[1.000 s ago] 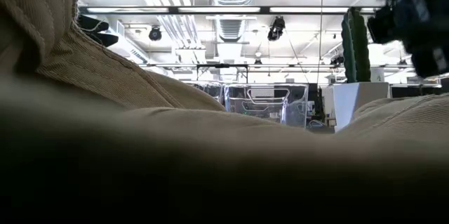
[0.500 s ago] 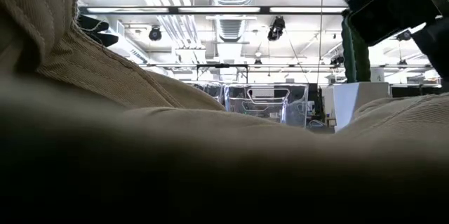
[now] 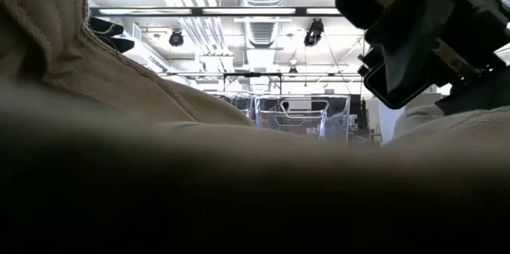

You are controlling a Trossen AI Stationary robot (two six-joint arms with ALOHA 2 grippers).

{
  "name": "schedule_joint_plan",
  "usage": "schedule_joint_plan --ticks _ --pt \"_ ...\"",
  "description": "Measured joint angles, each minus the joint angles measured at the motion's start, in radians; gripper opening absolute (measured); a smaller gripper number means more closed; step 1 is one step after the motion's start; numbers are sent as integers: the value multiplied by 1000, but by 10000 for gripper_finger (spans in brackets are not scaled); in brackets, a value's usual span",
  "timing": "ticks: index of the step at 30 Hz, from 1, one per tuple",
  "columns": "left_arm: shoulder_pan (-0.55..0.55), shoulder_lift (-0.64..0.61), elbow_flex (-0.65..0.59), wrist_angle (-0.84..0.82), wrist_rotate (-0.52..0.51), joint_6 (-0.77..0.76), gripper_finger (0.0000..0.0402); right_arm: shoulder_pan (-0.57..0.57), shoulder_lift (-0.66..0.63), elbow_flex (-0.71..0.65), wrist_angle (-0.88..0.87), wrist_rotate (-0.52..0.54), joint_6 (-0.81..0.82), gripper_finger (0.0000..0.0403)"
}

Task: Pick & Place hat
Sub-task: Put the bottom brown cap into the right transparent bin

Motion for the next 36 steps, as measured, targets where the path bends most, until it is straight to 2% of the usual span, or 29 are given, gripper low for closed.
schedule_joint_plan --ticks 10,19,23,27,31,36 --pt "0 0 0 0 0 0 181 -43 23 38 -30 59 65 203" --pt "0 0 0 0 0 0 181 -66 110 185 -257 54 -19 196" --pt "0 0 0 0 0 0 181 -66 179 271 -361 39 -116 159" --pt "0 0 0 0 0 0 181 -68 227 344 -372 36 -212 92" --pt "0 0 0 0 0 0 181 -68 246 429 -502 51 -308 23" --pt "0 0 0 0 0 0 181 -65 198 478 -675 157 -368 16"
